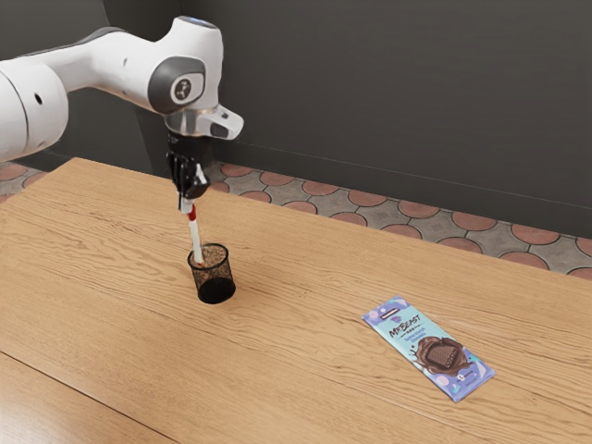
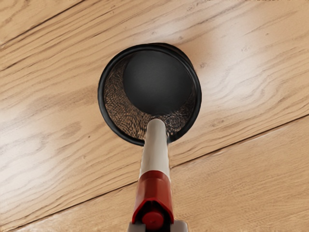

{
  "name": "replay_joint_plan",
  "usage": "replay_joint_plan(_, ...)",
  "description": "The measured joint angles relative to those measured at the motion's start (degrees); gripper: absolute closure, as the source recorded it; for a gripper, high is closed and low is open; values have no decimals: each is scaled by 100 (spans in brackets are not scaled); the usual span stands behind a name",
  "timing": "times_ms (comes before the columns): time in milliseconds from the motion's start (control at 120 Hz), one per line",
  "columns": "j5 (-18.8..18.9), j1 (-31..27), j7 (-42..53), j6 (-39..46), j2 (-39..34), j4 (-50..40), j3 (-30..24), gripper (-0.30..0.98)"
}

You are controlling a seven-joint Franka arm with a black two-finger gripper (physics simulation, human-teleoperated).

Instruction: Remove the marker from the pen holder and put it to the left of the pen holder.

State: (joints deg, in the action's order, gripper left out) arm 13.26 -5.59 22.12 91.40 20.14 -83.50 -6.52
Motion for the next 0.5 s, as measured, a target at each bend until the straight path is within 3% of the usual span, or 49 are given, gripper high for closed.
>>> replay_joint_plan(200,-9,-463,12,-38,-349,-6,-3,79)
replay_joint_plan(500,-57,-1379,126,-77,259,60,10,79)
